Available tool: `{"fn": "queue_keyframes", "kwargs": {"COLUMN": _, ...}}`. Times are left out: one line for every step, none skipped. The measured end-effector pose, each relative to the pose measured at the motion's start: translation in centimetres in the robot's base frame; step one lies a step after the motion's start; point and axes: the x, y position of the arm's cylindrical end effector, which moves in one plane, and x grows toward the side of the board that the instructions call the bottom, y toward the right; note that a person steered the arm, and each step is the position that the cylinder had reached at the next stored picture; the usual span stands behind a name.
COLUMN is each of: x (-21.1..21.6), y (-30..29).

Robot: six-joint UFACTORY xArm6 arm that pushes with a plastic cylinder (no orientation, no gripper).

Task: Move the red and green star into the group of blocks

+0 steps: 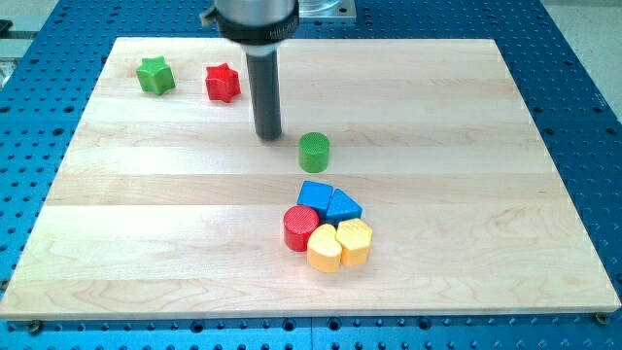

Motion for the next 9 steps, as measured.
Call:
{"fn": "queue_keyframes", "kwargs": {"x": 1.9, "y": 4.7}}
{"fn": "queue_keyframes", "kwargs": {"x": 5.4, "y": 6.2}}
{"fn": "queue_keyframes", "kwargs": {"x": 5.9, "y": 5.5}}
{"fn": "queue_keyframes", "kwargs": {"x": 3.8, "y": -4.4}}
{"fn": "queue_keyframes", "kwargs": {"x": 3.6, "y": -17.1}}
{"fn": "queue_keyframes", "kwargs": {"x": 2.5, "y": -25.0}}
{"fn": "queue_keyframes", "kwargs": {"x": 2.4, "y": -25.3}}
{"fn": "queue_keyframes", "kwargs": {"x": 2.4, "y": -25.3}}
{"fn": "queue_keyframes", "kwargs": {"x": 1.6, "y": -25.3}}
